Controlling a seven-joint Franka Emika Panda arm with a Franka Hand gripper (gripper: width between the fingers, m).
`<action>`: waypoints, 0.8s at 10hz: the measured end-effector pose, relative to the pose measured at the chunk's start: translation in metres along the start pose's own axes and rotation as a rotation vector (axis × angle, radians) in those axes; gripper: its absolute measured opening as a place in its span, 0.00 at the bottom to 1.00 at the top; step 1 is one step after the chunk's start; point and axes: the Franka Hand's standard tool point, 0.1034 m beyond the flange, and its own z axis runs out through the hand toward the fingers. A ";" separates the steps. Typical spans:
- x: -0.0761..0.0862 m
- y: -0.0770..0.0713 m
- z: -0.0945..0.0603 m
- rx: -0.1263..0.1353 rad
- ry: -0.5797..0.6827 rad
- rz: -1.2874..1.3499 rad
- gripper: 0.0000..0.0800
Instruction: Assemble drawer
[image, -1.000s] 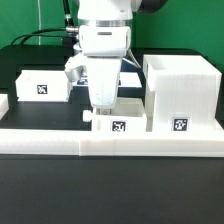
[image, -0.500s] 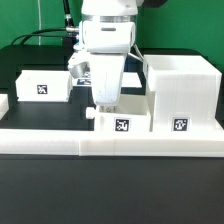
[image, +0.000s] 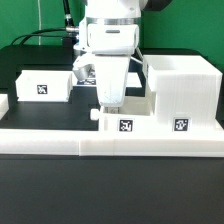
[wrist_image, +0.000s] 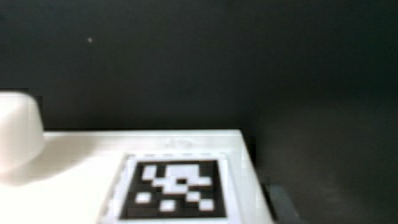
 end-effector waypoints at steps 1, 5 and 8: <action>0.000 0.000 0.000 0.000 0.000 0.005 0.05; 0.003 -0.002 0.001 0.006 -0.003 0.012 0.05; -0.003 0.000 0.000 0.026 -0.024 0.006 0.05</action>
Offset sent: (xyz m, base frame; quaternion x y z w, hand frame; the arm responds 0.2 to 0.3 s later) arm -0.0098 0.0113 -0.0123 0.0151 -0.0183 -0.0364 0.9991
